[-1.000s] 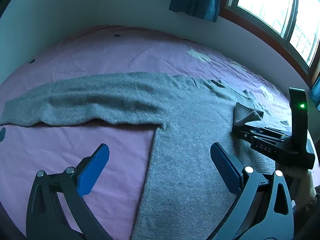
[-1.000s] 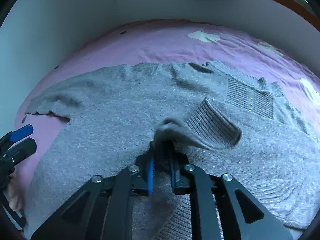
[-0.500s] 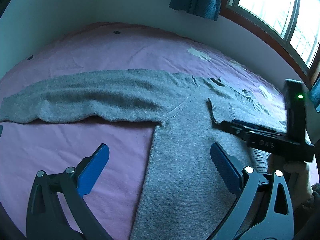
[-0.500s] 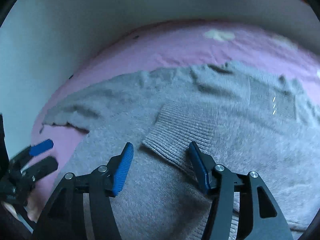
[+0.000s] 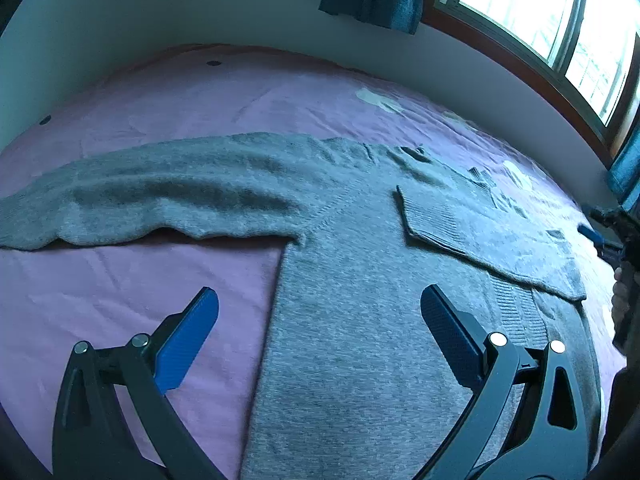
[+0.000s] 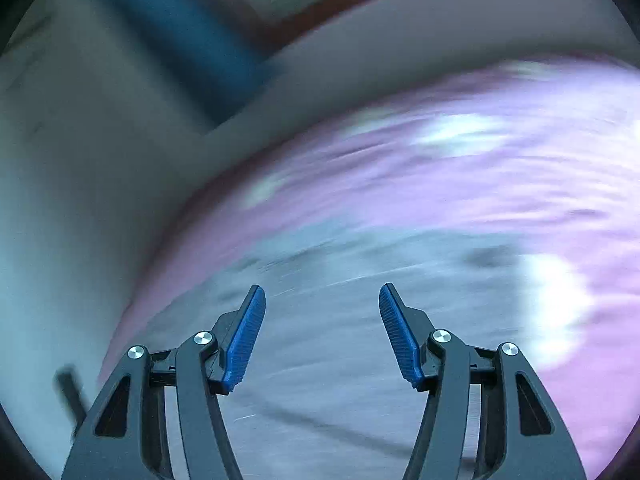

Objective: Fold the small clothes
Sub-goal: 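Grasp the sweater's side edge beside the folded sleeve with the right tool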

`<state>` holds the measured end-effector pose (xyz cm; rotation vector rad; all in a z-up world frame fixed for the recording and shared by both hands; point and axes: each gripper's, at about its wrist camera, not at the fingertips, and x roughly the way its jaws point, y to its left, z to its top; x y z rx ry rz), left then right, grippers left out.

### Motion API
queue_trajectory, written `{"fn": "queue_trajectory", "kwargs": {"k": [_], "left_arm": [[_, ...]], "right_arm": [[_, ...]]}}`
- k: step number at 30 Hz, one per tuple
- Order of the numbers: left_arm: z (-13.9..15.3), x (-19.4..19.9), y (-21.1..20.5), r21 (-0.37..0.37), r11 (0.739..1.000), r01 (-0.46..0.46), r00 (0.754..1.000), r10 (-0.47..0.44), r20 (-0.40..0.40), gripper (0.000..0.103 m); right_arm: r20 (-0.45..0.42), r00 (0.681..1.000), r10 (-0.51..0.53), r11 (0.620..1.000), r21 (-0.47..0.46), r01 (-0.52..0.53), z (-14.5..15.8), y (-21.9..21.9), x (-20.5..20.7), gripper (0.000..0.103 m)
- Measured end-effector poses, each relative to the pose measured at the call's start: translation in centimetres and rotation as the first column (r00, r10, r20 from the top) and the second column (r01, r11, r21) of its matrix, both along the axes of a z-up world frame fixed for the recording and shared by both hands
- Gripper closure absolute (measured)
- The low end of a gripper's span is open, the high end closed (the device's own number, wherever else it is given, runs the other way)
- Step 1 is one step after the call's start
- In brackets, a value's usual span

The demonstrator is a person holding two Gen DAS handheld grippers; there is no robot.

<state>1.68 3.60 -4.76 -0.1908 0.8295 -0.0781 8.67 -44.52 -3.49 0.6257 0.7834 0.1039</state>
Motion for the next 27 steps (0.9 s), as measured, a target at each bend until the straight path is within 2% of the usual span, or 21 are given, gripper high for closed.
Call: {"fn": "queue_trajectory", "kwargs": {"k": [2,6,7,8,9,10,16,19,21,23,25,26,27], "left_arm": [[-0.1,0.1,-0.3,0.007,1.0,0.003,1.0,-0.003,-0.002,0.002],[-0.6,0.2,-0.8,0.019,1.0,0.0,1.0,0.001,-0.017,0.002],[-0.7,0.2,-0.8,0.02,1.0,-0.003,1.0,0.004,-0.02,0.002],[-0.8,0.3,-0.8,0.021,1.0,-0.006,1.0,0.006,-0.023,0.002],[-0.9,0.3,-0.9,0.023,1.0,-0.009,1.0,0.01,-0.027,0.002],[-0.9,0.4,-0.9,0.024,1.0,-0.011,1.0,0.012,-0.028,0.002],[-1.5,0.6,-0.8,0.028,1.0,-0.011,0.999,0.012,-0.045,0.002],[-1.6,0.5,-0.5,0.022,1.0,-0.014,0.999,0.015,-0.047,0.002],[-1.6,0.5,-0.4,0.021,1.0,-0.015,0.999,0.015,-0.043,0.002],[-1.6,0.5,-0.5,0.02,1.0,-0.015,0.999,0.016,-0.043,0.002],[-1.7,0.5,-0.4,0.019,1.0,-0.017,0.999,0.018,-0.046,0.002],[-1.8,0.5,-0.4,0.02,1.0,-0.018,0.999,0.019,-0.048,0.002],[-1.9,0.5,-0.4,0.021,1.0,-0.02,0.998,0.021,-0.051,0.002]], "right_arm": [[-0.081,0.994,-0.079,0.996,0.033,0.081,-2.5,-3.6,0.9,0.044],[-0.156,0.986,-0.062,0.992,0.096,0.077,-5.7,-5.1,3.4,0.045],[-0.162,0.985,-0.06,0.991,0.107,0.078,-6.2,-5.1,4.0,0.049],[-0.166,0.984,-0.064,0.991,0.104,0.082,-6.6,-5.2,4.4,0.059],[-0.173,0.983,-0.065,0.993,0.088,0.081,-6.9,-5.1,5.0,0.085],[-0.193,0.98,-0.053,0.993,0.092,0.072,-7.4,-5.5,5.4,0.096],[-0.165,0.985,-0.043,0.977,0.197,0.076,-8.0,-7.3,4.7,0.094],[-0.153,0.988,-0.02,0.971,0.231,0.056,-7.7,-7.4,2.8,0.09],[-0.141,0.99,0.015,0.97,0.244,0.02,-7.5,-6.9,1.1,0.082],[-0.145,0.988,0.048,0.968,0.249,-0.01,-7.5,-6.4,-0.1,0.082],[-0.173,0.982,0.07,0.977,0.211,-0.032,-7.8,-5.6,-1.1,0.083],[-0.175,0.982,0.066,0.983,0.181,-0.034,-7.8,-5.5,-1.4,0.092],[-0.171,0.983,0.065,0.985,0.169,-0.035,-7.8,-5.5,-1.7,0.094]]}}
